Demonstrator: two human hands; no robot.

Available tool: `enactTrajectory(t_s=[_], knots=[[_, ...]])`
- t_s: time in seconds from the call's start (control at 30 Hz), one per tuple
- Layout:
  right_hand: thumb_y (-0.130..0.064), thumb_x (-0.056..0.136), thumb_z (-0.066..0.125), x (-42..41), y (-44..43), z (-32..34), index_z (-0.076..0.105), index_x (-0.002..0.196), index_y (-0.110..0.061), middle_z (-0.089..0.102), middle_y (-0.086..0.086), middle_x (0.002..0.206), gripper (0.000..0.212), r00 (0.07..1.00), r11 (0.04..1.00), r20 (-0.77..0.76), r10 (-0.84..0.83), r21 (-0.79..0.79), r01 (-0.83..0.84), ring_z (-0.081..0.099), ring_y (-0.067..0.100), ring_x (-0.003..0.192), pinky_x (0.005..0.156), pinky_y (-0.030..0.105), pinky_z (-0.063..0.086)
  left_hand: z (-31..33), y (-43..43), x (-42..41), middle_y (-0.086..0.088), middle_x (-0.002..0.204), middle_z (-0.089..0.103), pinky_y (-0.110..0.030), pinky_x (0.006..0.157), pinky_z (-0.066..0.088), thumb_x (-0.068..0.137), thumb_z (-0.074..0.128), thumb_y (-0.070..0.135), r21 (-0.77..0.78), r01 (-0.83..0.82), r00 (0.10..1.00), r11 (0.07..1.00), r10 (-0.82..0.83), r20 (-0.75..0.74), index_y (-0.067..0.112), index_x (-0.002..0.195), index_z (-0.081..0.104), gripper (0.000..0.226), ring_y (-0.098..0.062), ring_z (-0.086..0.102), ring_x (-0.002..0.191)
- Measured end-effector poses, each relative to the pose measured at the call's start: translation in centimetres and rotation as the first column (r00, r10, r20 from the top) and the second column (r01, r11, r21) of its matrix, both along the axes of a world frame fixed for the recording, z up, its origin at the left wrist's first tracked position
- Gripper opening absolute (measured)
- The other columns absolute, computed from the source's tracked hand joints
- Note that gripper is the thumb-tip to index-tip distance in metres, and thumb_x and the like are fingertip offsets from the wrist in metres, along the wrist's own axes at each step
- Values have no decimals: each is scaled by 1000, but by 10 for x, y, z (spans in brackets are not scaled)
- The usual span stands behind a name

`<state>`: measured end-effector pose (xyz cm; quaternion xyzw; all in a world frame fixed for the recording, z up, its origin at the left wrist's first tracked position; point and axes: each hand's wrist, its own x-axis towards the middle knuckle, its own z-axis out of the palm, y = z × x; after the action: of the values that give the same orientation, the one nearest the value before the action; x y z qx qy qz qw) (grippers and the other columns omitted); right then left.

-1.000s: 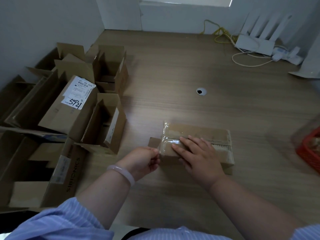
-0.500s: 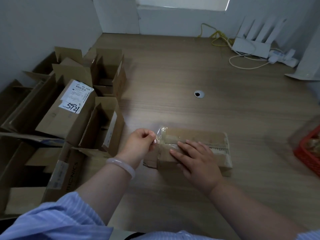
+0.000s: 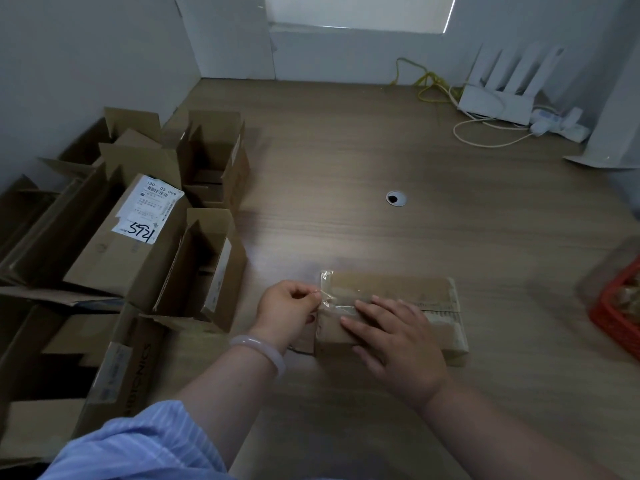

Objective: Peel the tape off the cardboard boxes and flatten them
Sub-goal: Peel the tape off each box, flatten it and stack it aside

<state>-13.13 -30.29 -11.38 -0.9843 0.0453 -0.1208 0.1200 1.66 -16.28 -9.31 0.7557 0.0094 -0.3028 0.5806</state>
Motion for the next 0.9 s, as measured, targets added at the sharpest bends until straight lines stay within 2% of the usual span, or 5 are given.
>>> enactTrajectory(t_s=[0.17,0.33,0.47,0.57,0.9], knots=[[-48,82,59,1,-1,-1,60,120,-43,60,-10,127,39,1000,1000,4,8,15,-8,53,20,121,98,42,40,-7,5,-3,3,72,68,-39,73,57,82,70,13,133,51,942,990,-92,322,20,73,66,12,-18,67,75],[-47,81,60,0,0,0,60,120,-43,60,-10,127,39,1000,1000,19,13,24,-13,53,20,120,97,43,41,-6,7,-2,5,78,65,-27,75,50,81,71,14,264,107,769,959,-248,590,19,76,69,7,-12,61,80],[-48,81,60,3,-1,0,61,119,-43,60,-11,126,38,1000,1000,25,7,29,-8,53,19,120,96,42,41,-2,2,2,-2,75,67,-26,64,54,86,67,16,29,31,982,999,-36,185,14,78,66,8,-16,64,68],[-50,79,61,5,-1,2,63,116,-44,61,-13,124,38,1000,999,28,2,36,-3,54,18,118,95,40,39,6,-5,13,-7,73,62,-25,53,51,90,63,29,-8,-39,992,999,37,-120,10,89,61,20,-16,60,55],[-46,80,61,14,-9,6,73,97,-40,66,-23,108,21,991,985,134,0,169,-23,58,9,105,89,36,42,-2,-16,33,-9,75,65,-38,64,58,81,74,22,119,7,1000,993,-5,-24,13,79,68,11,-19,60,66]])
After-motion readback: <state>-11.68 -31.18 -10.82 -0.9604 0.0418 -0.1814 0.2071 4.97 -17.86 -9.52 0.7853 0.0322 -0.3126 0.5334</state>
